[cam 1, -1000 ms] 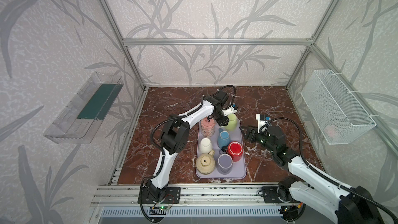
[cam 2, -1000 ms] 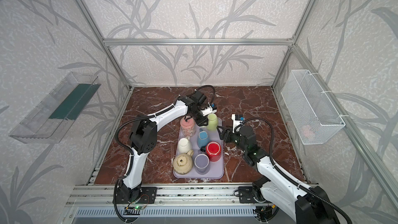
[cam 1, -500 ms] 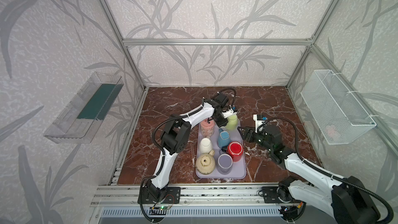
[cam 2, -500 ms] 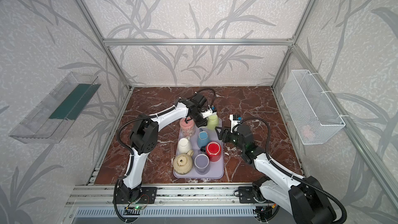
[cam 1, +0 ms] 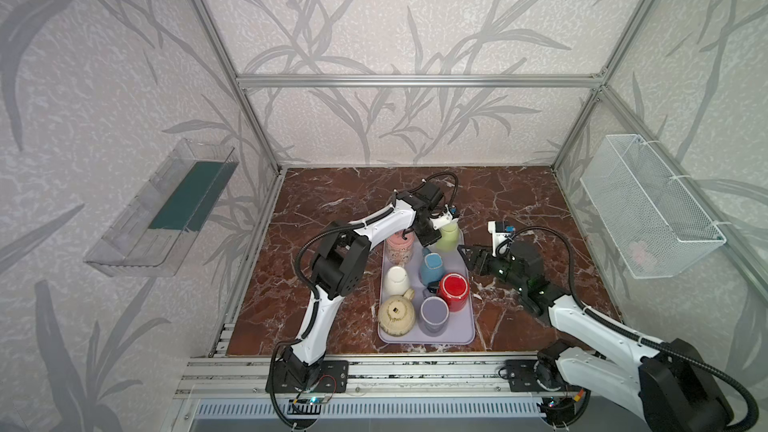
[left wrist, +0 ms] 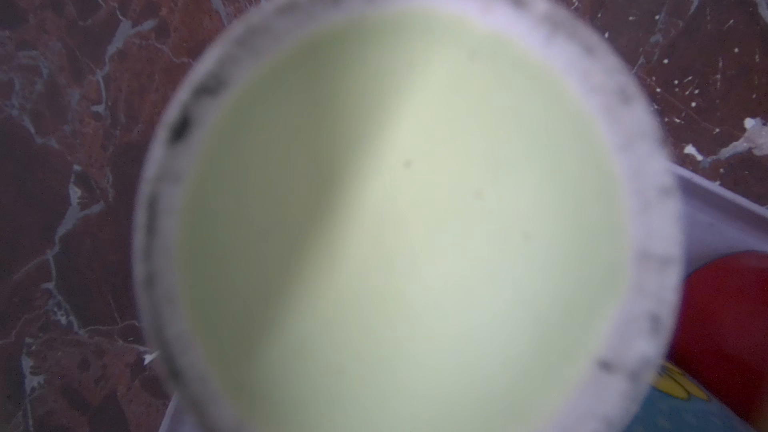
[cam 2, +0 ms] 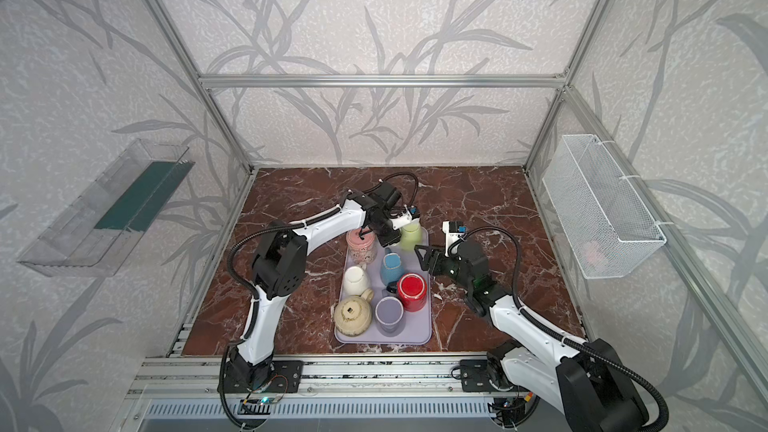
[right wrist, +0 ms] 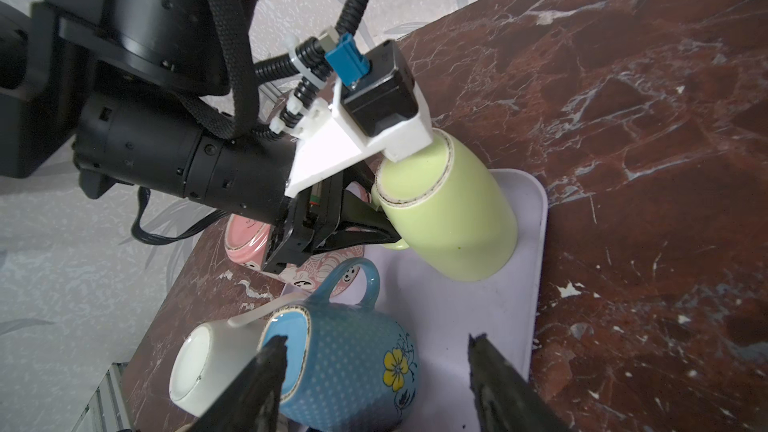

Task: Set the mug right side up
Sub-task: 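Close the left gripper on the light green mug's base, then lift the light green mug off the tray and tilt it sideways with the left gripper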

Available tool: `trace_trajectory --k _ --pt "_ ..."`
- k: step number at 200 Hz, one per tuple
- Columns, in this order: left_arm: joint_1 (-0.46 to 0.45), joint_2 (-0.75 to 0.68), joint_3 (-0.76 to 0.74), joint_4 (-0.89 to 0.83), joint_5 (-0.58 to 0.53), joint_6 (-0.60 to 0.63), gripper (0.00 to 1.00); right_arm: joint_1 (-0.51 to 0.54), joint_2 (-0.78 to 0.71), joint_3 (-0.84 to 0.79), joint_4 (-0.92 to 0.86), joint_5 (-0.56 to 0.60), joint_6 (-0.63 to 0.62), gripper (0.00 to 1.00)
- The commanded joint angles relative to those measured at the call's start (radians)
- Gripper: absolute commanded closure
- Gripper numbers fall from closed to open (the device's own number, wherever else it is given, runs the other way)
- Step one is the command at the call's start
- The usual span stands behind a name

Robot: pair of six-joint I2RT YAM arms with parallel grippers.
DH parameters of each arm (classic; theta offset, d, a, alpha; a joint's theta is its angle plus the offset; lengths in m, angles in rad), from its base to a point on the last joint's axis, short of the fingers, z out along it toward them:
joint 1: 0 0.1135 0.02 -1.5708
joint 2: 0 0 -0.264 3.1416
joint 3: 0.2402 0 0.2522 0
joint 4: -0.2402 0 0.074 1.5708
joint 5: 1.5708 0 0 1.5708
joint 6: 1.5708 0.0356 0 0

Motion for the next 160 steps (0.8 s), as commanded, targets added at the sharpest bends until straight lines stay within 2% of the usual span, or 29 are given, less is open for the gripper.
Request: trace_trajectory --k 1,38,86,108,160 --pt "-0.013 -0.015 -0.001 0.018 -0.013 0.027 0.84 -0.002 -0.024 -0.006 0.021 -0.003 0.002 0.31" --pt "-0.022 -0.033 -0.017 0.041 -0.033 0.027 1.00 -0.002 -0.029 -0.005 0.016 -0.003 0.001 0.31" --pt "-0.036 -0.078 -0.079 0.112 -0.052 0.002 1.00 -0.006 -0.051 -0.005 -0.004 0.013 -0.004 0.31" --pt "-0.036 -0.120 -0.134 0.189 -0.061 -0.034 1.00 -0.006 -0.080 -0.023 0.013 0.024 -0.006 0.27" --pt "-0.036 -0.224 -0.222 0.318 -0.038 -0.143 1.00 -0.017 -0.158 -0.084 0.076 0.046 0.008 0.27"
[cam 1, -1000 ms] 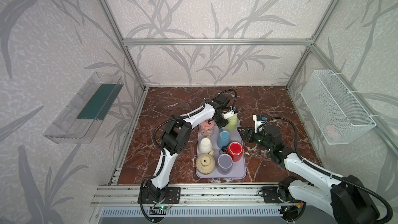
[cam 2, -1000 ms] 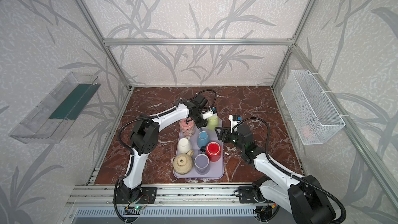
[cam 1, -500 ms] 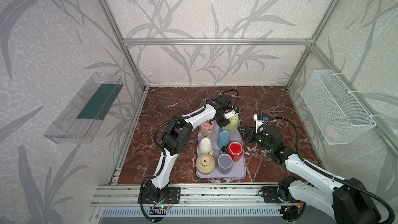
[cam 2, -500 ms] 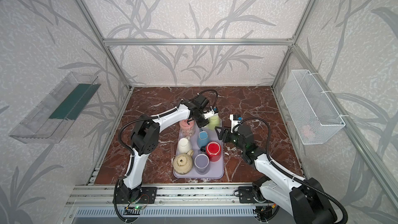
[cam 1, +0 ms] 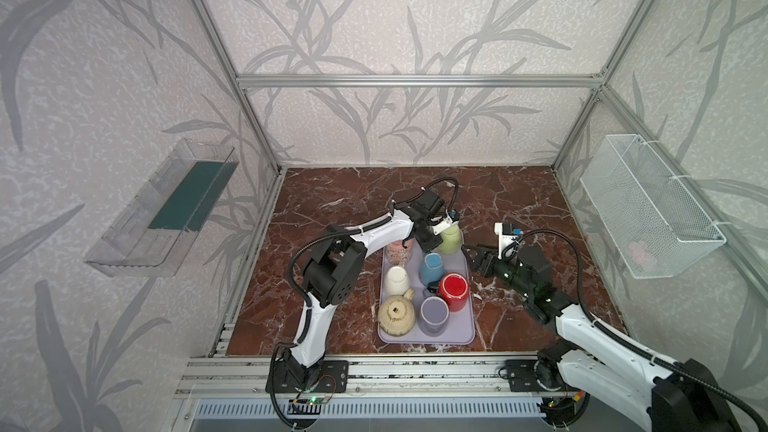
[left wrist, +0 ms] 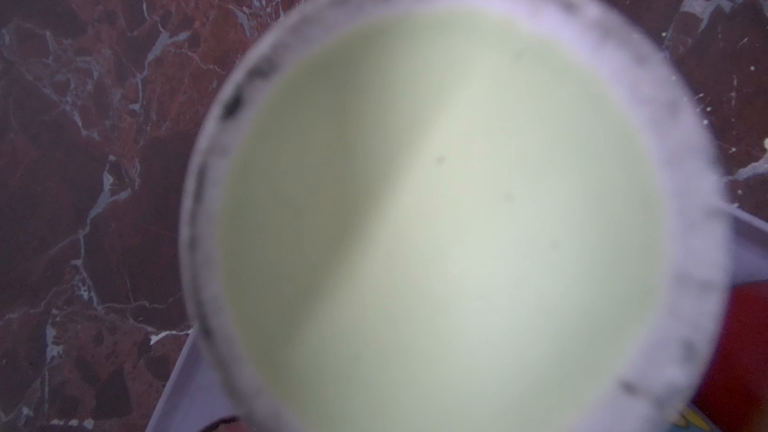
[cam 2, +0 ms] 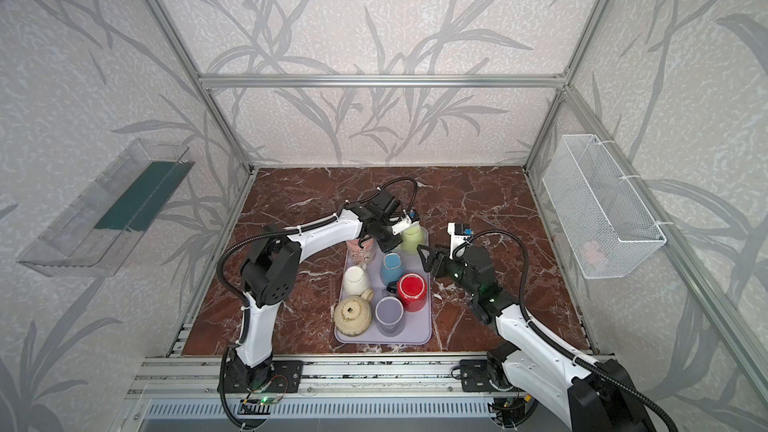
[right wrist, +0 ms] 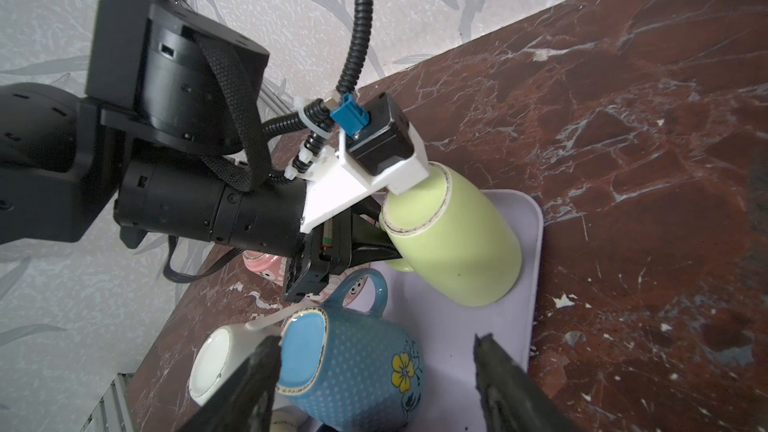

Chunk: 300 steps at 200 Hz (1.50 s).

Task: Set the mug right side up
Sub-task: 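Lift the light green mug off the tray and tilt it sideways with the left gripper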

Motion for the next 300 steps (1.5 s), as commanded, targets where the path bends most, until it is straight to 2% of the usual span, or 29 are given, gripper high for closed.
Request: trace_trajectory --k 1,53,92,140,182,206,231,268,300 --pt "-0.004 -0.105 -0.009 0.110 0.025 -0.061 1.00 -0.012 -0.037 -0.029 0.064 0.023 0.008 0.27" --pt "-0.004 -0.226 -0.123 0.272 0.067 -0.166 1.00 -0.043 -0.100 -0.070 0.106 0.012 0.030 0.27" --pt "-0.004 -0.302 -0.129 0.220 0.067 -0.288 1.00 -0.046 -0.093 -0.077 0.148 -0.018 0.049 0.26" --pt "-0.004 -0.395 -0.077 0.060 0.056 -0.459 1.00 -0.047 -0.057 -0.045 0.178 -0.100 0.052 0.26" --pt "-0.002 -0.510 -0.143 0.038 0.137 -0.639 1.00 -0.049 -0.117 -0.003 0.120 -0.166 0.091 0.26" --pt "-0.002 -0.567 -0.196 0.099 0.177 -0.748 1.00 -0.050 -0.161 0.025 0.084 -0.222 0.099 0.26" --pt "-0.004 -0.608 -0.252 0.247 0.211 -0.859 1.00 -0.055 -0.183 0.042 0.073 -0.285 0.128 0.28" --pt "-0.002 -0.644 -0.278 0.386 0.228 -0.876 1.00 -0.058 -0.192 0.061 0.074 -0.384 0.144 0.34" --pt "-0.002 -0.661 -0.320 0.562 0.252 -0.939 1.00 -0.070 -0.144 0.084 0.178 -0.481 0.204 0.37"
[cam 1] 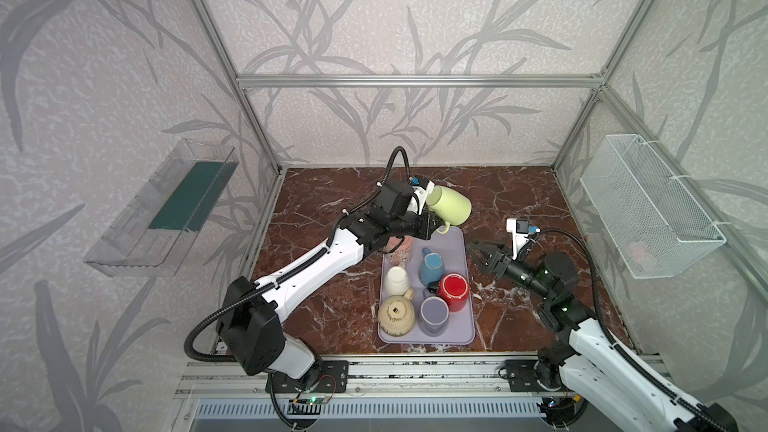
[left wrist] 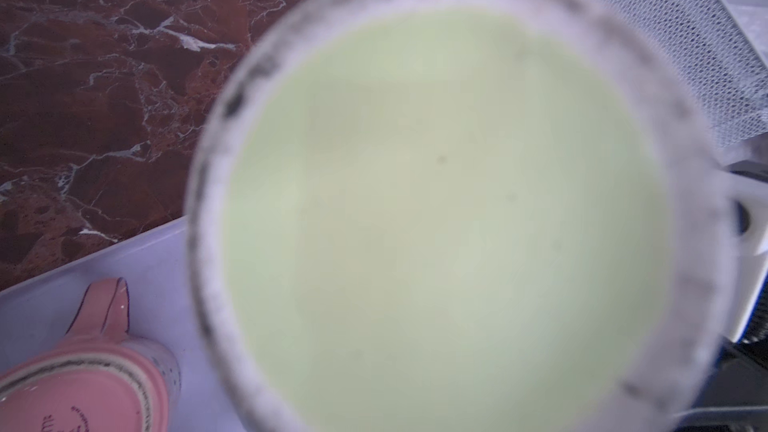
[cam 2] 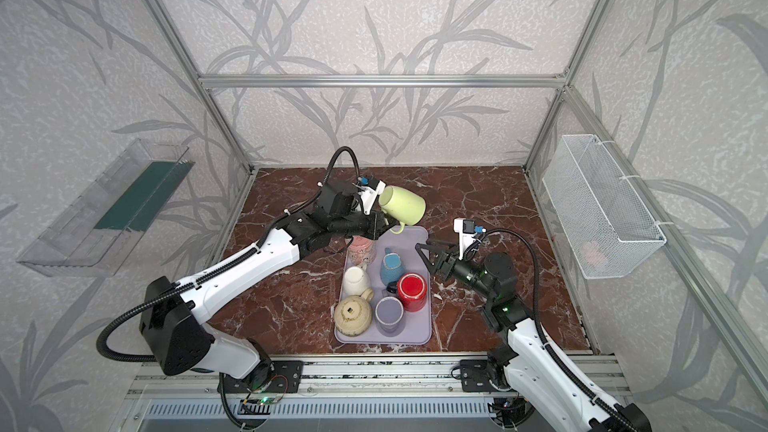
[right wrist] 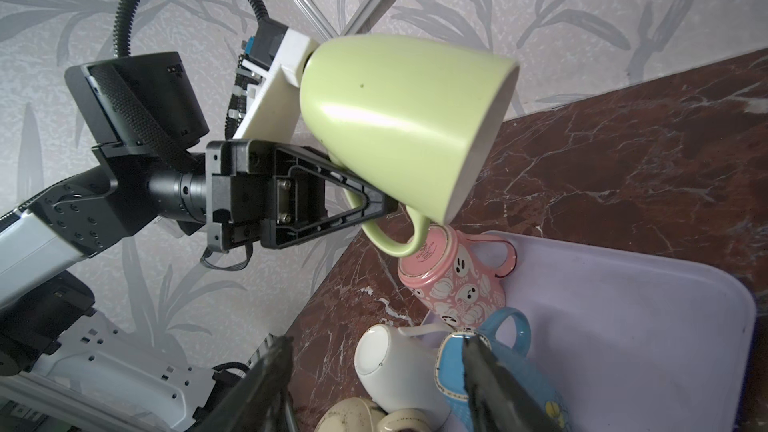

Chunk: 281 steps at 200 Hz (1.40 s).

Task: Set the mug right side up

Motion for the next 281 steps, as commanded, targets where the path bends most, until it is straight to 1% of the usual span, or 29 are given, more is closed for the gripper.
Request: trace_trajectory --k 1,14,45,64,80,83,92,96,110,123,153,161,170,182,209,237,242,281 --pt "-0.002 -0.072 -0.013 0.281 0.043 -0.072 1.00 -0.013 0.031 0.056 0.103 -0.117 0.059 0.38" --pt "0.000 -0.065 -0.030 0.347 0.055 -0.102 1.00 -0.015 0.071 0.075 0.163 -0.151 0.101 0.41" --pt "0.020 -0.053 -0.088 0.547 0.112 -0.212 1.00 -0.016 0.169 0.143 0.231 -0.201 0.172 0.53" --pt "0.034 -0.045 -0.106 0.647 0.145 -0.257 1.00 -0.019 0.219 0.193 0.286 -0.231 0.198 0.56" --pt "0.044 -0.050 -0.124 0.710 0.155 -0.275 1.00 -0.022 0.240 0.249 0.259 -0.245 0.182 0.58" --pt "0.047 -0.053 -0.127 0.721 0.157 -0.278 1.00 -0.024 0.242 0.258 0.221 -0.245 0.176 0.58" --pt "0.054 -0.060 -0.138 0.753 0.164 -0.289 1.00 -0.027 0.246 0.284 0.180 -0.238 0.158 0.59" --pt "0.057 -0.063 -0.143 0.767 0.167 -0.293 1.00 -0.028 0.247 0.295 0.164 -0.233 0.148 0.60" --pt "0.070 -0.072 -0.176 0.826 0.166 -0.305 1.00 -0.031 0.250 0.323 0.102 -0.209 0.107 0.69" --pt "0.076 -0.073 -0.200 0.865 0.155 -0.312 1.00 -0.035 0.250 0.337 0.070 -0.185 0.085 0.72" --pt "0.101 -0.067 -0.254 0.954 0.136 -0.353 1.00 -0.072 0.253 0.360 0.025 -0.167 0.071 0.72" --pt "0.107 -0.067 -0.267 0.975 0.131 -0.361 1.00 -0.088 0.261 0.368 0.003 -0.161 0.067 0.69" --pt "0.114 -0.059 -0.280 1.013 0.135 -0.378 1.00 -0.104 0.274 0.367 -0.004 -0.149 0.077 0.64" --pt "0.127 -0.034 -0.285 1.083 0.168 -0.421 1.00 -0.119 0.300 0.354 0.047 -0.152 0.110 0.61" --pt "0.153 0.026 -0.282 1.190 0.212 -0.503 1.00 -0.127 0.392 0.363 0.169 -0.201 0.156 0.60" --pt "0.156 0.065 -0.259 1.188 0.249 -0.510 1.00 -0.127 0.473 0.384 0.240 -0.233 0.180 0.59" --pt "0.156 0.071 -0.257 1.187 0.252 -0.508 1.00 -0.127 0.486 0.390 0.276 -0.238 0.185 0.59" --pt "0.158 0.107 -0.216 1.121 0.260 -0.498 1.00 -0.127 0.545 0.433 0.322 -0.266 0.197 0.59"
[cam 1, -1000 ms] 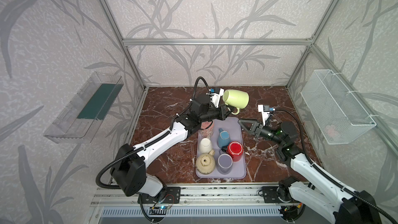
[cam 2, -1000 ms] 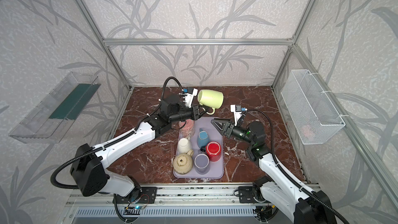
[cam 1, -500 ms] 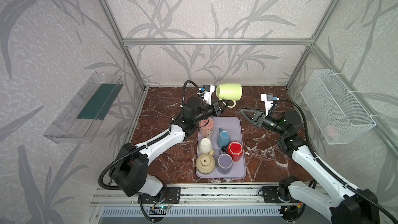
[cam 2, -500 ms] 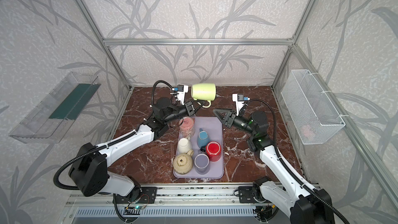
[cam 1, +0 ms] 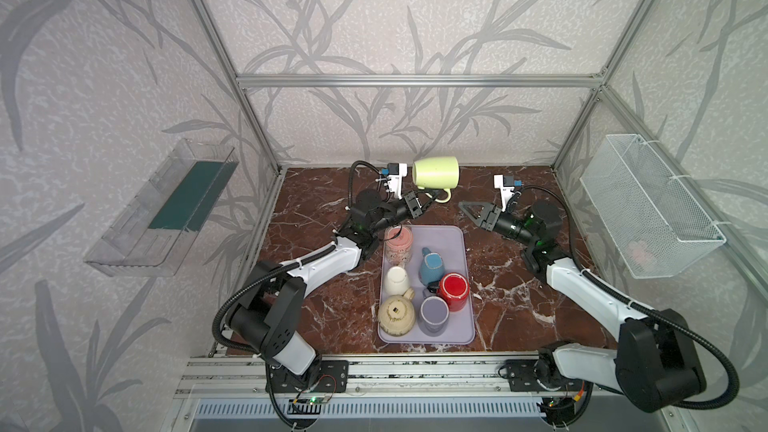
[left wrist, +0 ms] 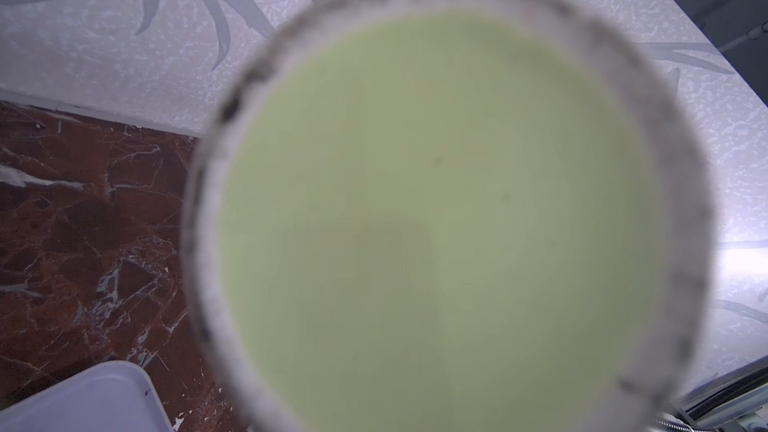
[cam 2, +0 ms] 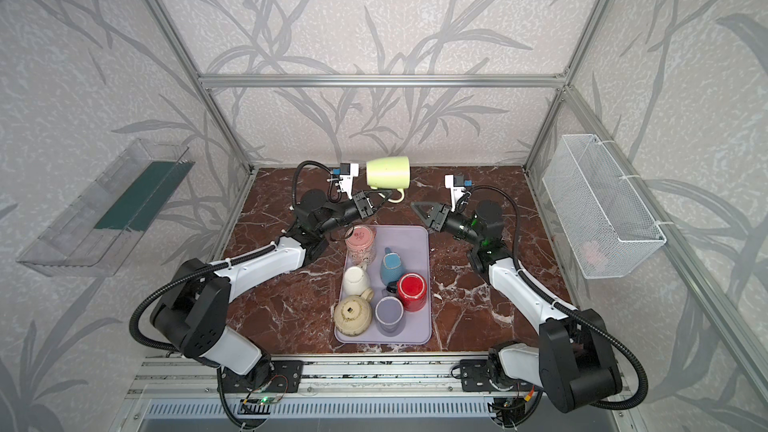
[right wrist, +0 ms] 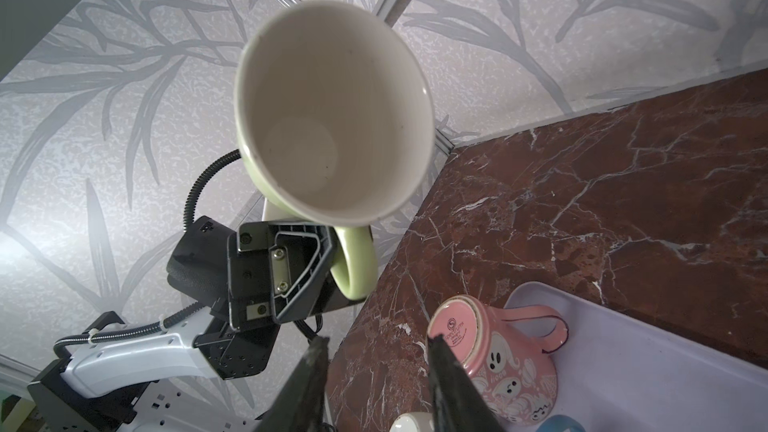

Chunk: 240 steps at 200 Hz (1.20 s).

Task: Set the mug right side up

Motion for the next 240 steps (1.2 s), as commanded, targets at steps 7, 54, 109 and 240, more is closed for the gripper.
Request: trace_trajectory --k 7,54,109,240 --pt "-0.001 0.000 0.096 0.071 0.035 -0.004 1.00 0.000 0.017 0.063 0.110 -0.038 0.019 0.59" --pt "0.000 -0.010 0.161 0.009 0.027 0.001 1.00 -0.002 0.079 0.083 0.191 -0.016 0.086 0.61" --pt "-0.009 0.024 0.214 0.035 0.020 -0.018 1.00 -0.019 0.093 0.100 0.226 -0.005 0.107 0.60" --pt "-0.015 0.085 0.241 0.119 0.016 -0.066 1.00 -0.024 0.204 0.170 0.311 0.041 0.180 0.71"
